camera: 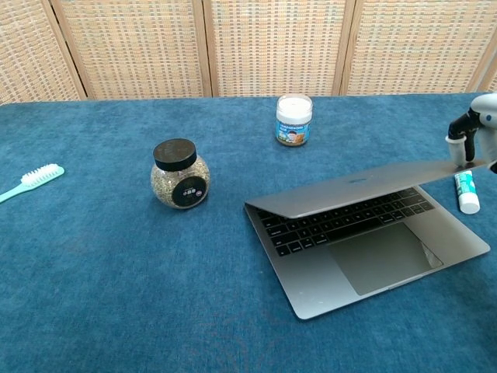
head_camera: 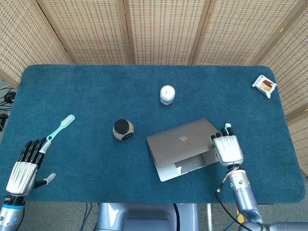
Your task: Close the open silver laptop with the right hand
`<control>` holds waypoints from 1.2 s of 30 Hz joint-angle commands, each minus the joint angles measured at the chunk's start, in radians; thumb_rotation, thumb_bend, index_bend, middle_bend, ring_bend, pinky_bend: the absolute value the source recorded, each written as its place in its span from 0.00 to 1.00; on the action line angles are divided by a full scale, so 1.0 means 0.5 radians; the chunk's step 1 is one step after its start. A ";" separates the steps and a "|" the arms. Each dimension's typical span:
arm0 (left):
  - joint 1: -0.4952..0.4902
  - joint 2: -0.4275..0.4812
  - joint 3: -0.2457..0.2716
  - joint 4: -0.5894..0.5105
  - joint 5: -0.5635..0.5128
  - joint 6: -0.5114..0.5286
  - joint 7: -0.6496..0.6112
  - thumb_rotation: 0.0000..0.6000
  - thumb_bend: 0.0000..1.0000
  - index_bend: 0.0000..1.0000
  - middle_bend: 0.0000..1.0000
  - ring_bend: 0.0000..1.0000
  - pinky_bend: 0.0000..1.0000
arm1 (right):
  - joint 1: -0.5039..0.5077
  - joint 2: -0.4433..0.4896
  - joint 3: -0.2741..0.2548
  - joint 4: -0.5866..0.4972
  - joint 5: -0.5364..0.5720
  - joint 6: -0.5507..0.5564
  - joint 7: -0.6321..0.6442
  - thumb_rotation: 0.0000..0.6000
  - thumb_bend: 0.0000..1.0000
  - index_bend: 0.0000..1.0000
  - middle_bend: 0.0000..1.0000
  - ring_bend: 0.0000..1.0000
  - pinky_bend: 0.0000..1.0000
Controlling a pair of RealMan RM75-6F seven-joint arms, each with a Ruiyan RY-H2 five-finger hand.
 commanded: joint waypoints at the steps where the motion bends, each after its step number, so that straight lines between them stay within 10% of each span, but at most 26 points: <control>1: -0.001 0.002 0.003 -0.003 0.005 0.000 -0.007 1.00 0.02 0.00 0.00 0.00 0.00 | -0.022 -0.016 -0.011 0.003 -0.010 -0.004 0.008 1.00 1.00 0.46 0.41 0.23 0.18; 36: 0.008 0.010 0.010 -0.010 0.031 0.032 -0.007 1.00 0.02 0.00 0.00 0.00 0.00 | -0.187 -0.276 -0.051 0.268 -0.077 -0.228 0.173 1.00 1.00 0.46 0.41 0.23 0.18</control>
